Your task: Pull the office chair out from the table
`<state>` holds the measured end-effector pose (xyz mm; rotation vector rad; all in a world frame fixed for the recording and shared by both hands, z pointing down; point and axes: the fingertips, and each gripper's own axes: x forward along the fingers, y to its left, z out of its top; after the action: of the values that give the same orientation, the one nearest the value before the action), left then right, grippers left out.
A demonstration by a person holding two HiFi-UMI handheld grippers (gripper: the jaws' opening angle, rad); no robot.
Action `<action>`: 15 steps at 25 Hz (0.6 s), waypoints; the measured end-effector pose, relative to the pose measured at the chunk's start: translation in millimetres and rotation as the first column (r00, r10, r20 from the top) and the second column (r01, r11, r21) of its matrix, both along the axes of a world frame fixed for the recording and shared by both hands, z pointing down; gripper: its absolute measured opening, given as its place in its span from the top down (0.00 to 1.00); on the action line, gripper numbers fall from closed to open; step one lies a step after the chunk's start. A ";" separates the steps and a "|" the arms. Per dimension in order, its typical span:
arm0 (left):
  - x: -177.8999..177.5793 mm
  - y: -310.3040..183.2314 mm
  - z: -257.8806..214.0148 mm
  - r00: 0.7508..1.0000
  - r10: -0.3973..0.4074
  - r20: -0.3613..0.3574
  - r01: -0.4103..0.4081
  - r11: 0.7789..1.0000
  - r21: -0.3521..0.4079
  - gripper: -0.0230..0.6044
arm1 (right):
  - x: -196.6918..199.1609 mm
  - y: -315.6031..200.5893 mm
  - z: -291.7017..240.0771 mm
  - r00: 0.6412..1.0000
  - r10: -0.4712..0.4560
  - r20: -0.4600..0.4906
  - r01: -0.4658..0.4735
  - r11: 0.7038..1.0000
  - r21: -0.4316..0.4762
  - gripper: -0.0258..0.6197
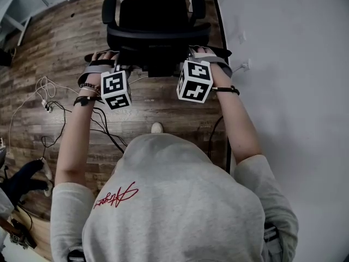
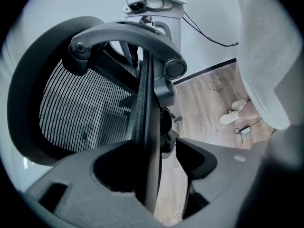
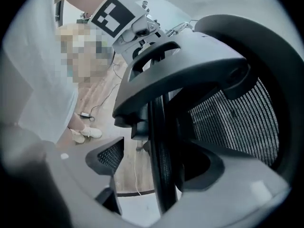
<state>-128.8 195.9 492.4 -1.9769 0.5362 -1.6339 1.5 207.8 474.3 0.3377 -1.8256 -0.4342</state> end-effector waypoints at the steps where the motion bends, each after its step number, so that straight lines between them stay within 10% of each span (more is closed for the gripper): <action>1: 0.0 0.4 -1.8 1.000 -0.010 -0.016 0.010 1.000 0.010 0.54 | 0.7 -0.6 0.0 1.000 -0.002 -0.001 0.002 1.000 0.010 0.39; 6: -0.9 -0.5 -27.5 0.985 -0.082 -0.154 0.098 0.990 0.098 0.54 | -6.7 2.7 -24.2 0.984 0.039 0.175 -0.059 0.992 0.114 0.42; 15: -2.6 15.5 -64.3 0.884 -0.156 -0.440 0.252 0.953 0.169 0.57 | 5.2 17.9 -51.5 0.930 0.098 0.354 -0.178 0.963 0.202 0.43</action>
<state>-131.5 211.3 428.0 -2.1628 1.0786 -1.1835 6.8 225.7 422.8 0.7390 -2.0748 -0.5149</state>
